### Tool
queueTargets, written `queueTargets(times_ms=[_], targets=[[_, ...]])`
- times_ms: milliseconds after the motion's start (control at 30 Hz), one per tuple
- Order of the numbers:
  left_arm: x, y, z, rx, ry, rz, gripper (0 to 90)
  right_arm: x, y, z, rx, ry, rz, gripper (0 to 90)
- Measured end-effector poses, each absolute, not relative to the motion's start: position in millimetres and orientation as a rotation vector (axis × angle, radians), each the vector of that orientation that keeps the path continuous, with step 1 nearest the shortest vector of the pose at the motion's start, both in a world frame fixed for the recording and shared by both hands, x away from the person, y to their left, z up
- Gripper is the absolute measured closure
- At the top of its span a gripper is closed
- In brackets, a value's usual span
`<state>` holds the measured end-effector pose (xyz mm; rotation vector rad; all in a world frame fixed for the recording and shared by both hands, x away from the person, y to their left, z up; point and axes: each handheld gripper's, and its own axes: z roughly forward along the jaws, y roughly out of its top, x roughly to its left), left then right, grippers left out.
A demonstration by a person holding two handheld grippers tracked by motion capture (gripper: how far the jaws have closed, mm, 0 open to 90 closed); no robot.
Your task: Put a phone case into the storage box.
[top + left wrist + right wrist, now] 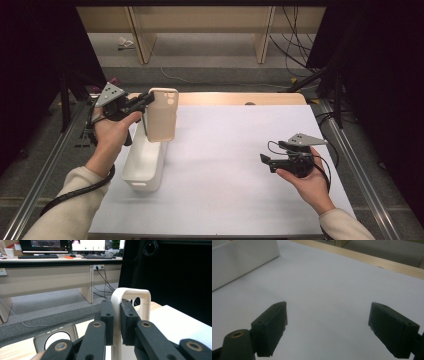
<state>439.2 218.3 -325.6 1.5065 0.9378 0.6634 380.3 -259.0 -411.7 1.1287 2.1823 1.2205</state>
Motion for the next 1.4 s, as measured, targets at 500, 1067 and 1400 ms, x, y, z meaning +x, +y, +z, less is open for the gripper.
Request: queueTargets(times_ms=[500, 1067, 1400], targets=[[444, 226, -322, 1.491, 0.947, 0.690, 82.1, 380, -259, -412, 1.136, 2.177, 1.225, 16.3], [452, 242, -328, 1.474, 0.971, 0.721, 82.1, 381, -259, -412, 1.132, 2.179, 1.223, 16.3], [461, 247, -334, 1.470, 1.001, 0.735, 82.1, 381, -259, -412, 1.131, 2.181, 1.222, 16.3]])
